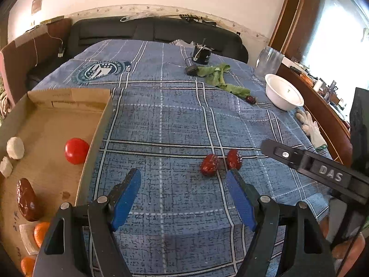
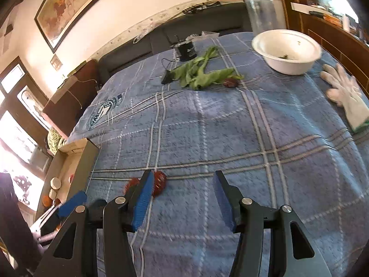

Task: Organize fruits
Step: 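Move both tools back toward the last two red dates, then grasp a red date with the right tool while the left tool grasps the other date, then carry both red dates into the tray and open both tools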

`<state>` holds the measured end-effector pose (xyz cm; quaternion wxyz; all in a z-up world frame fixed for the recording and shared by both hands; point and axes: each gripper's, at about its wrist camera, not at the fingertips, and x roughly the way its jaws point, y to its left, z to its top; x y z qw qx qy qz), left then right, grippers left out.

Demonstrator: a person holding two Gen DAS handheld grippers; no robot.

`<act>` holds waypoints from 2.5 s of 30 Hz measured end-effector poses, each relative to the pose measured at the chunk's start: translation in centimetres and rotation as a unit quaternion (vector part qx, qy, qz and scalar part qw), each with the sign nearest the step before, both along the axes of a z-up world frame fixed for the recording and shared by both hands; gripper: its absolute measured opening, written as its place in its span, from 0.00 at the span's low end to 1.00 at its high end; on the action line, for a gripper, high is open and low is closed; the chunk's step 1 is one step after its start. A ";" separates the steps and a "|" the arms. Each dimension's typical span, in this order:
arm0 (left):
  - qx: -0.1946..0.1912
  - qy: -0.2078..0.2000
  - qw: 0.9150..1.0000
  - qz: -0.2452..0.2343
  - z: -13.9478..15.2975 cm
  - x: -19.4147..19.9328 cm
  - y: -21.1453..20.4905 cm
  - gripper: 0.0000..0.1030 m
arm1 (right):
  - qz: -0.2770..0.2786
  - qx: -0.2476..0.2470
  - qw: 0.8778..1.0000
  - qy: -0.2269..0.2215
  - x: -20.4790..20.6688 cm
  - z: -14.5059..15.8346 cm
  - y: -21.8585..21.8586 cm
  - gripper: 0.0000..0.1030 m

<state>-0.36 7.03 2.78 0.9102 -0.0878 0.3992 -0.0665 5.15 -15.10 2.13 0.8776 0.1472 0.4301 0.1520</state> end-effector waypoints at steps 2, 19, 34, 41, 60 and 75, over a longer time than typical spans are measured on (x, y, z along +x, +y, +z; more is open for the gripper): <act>-0.002 -0.009 1.000 0.006 0.3 -0.2 0.3 0.73 | 0.008 -0.006 1.000 -0.003 0.4 -0.4 0.8 0.53; 0.029 0.016 0.999 -0.040 -1.3 -0.8 -1.9 0.66 | 0.074 -0.029 0.997 0.021 1.5 -2.2 3.9 0.23; 0.029 0.015 0.999 -0.023 -0.7 0.8 -1.6 0.66 | -0.022 -0.091 0.996 0.009 0.8 -1.2 -2.4 0.23; 0.051 0.044 0.996 -0.054 -2.0 3.3 -4.3 0.58 | -0.021 -0.097 0.995 0.020 1.2 -2.1 -2.5 0.24; -0.021 0.027 0.996 -0.080 -2.1 2.5 -3.3 0.18 | -0.018 -0.040 0.999 -0.004 0.7 -1.6 -2.5 0.23; -0.029 -0.008 0.999 -0.044 2.0 -2.7 -0.2 0.18 | -0.018 -0.082 0.996 -0.038 -0.8 -0.5 -0.8 0.23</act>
